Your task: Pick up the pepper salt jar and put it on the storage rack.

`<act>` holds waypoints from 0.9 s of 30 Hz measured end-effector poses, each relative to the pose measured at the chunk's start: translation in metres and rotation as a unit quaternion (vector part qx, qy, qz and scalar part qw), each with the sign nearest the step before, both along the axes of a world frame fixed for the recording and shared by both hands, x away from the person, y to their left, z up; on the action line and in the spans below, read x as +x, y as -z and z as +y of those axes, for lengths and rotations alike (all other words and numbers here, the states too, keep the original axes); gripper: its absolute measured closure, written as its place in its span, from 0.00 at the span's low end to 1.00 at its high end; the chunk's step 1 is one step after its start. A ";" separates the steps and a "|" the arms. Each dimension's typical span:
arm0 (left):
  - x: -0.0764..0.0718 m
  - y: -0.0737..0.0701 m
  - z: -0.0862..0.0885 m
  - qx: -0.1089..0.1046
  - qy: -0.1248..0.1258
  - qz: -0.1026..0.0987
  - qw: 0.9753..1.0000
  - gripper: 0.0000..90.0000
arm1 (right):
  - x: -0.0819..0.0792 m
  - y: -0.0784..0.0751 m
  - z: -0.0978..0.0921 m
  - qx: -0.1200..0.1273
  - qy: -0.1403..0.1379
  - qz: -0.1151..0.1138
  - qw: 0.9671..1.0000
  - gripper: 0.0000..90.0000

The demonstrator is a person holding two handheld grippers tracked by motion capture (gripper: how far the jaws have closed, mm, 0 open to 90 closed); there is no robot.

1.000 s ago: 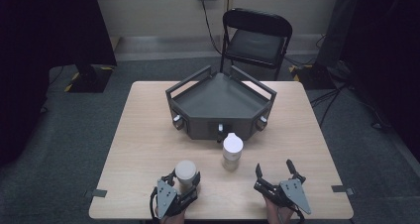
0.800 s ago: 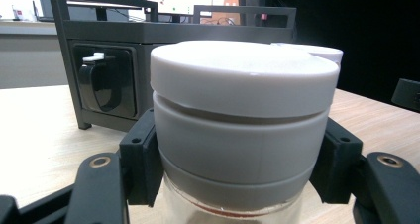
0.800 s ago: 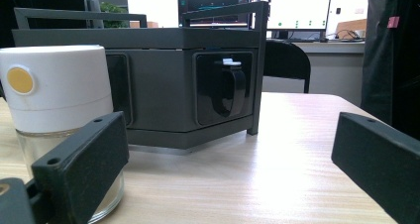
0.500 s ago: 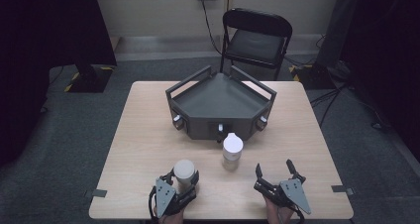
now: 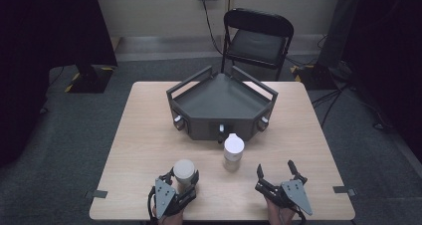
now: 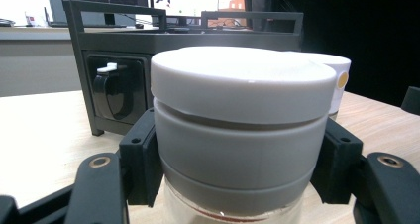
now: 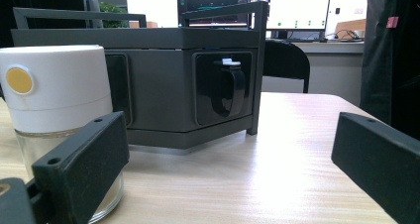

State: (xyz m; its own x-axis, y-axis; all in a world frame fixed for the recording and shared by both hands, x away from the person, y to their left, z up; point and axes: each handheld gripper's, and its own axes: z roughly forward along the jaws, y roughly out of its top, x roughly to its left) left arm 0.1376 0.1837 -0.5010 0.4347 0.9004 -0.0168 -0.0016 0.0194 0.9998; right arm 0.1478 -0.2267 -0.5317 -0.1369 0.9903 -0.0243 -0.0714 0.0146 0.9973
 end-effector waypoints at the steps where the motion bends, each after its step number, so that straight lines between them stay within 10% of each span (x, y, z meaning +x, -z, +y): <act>1: 0.000 -0.001 0.000 -0.002 0.002 0.000 1.000 0.38 | 0.000 0.000 0.000 0.000 0.000 0.000 1.000 0.00; 27: 0.015 -0.029 0.003 0.005 0.044 -0.002 0.999 0.38 | 0.000 0.000 -0.001 0.000 -0.001 0.000 1.000 0.00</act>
State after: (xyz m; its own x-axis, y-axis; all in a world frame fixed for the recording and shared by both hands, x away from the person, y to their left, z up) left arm 0.1523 0.1863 -0.4724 0.5114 0.8593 -0.0070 -0.0039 0.0105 0.9999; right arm 0.1479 -0.2273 -0.5317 -0.1397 0.9899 -0.0247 -0.0712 0.0149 0.9974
